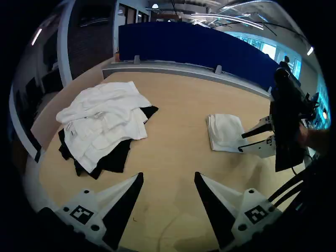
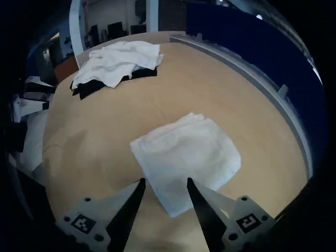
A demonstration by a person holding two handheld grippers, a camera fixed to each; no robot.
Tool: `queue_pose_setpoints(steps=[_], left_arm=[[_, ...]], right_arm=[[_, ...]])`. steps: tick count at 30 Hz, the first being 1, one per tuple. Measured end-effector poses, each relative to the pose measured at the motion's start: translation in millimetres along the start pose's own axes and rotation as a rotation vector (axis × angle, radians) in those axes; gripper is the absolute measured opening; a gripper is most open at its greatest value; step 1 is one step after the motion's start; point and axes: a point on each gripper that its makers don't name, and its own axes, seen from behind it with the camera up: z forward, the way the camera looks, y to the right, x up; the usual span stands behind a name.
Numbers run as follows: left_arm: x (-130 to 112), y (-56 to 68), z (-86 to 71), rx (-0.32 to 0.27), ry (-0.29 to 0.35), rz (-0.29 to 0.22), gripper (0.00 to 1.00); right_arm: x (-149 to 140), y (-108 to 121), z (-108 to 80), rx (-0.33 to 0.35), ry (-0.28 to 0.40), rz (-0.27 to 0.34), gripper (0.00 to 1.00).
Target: Fold towel
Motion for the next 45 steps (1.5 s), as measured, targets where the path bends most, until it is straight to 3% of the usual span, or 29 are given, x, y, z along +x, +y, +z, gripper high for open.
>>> queue_pose_setpoints(steps=[9,15,21,23,29,32,37,45], left_arm=[[3,7.1,2.2,-0.011,0.001,0.012,0.9],[4,10.1,3.2,-0.015,0.004,0.019,0.9],[5,10.9,3.2,-0.016,0.004,0.018,0.9],[5,11.5,3.0,-0.017,0.004,0.017,0.9],[5,13.0,3.4,-0.019,0.004,0.02,0.9],[4,13.6,3.4,-0.019,0.003,0.022,0.9],[3,13.5,3.7,-0.018,0.0,0.023,0.9],[3,14.0,4.4,-0.021,-0.002,0.024,0.9]], right_arm=[[-37,10,-14.0,-0.042,-0.028,0.055,0.76],[-43,9,-14.3,-0.043,-0.033,0.069,0.74],[-48,5,-10.4,-0.031,-0.046,0.064,0.55],[-49,5,-8.9,-0.032,-0.048,0.071,0.54],[-52,9,-4.5,-0.038,-0.051,0.1,0.3],[-51,11,-3.6,-0.037,-0.047,0.116,0.25],[-51,15,-3.5,-0.045,-0.04,0.141,0.06],[-47,17,-7.4,-0.05,-0.022,0.138,0.04]])
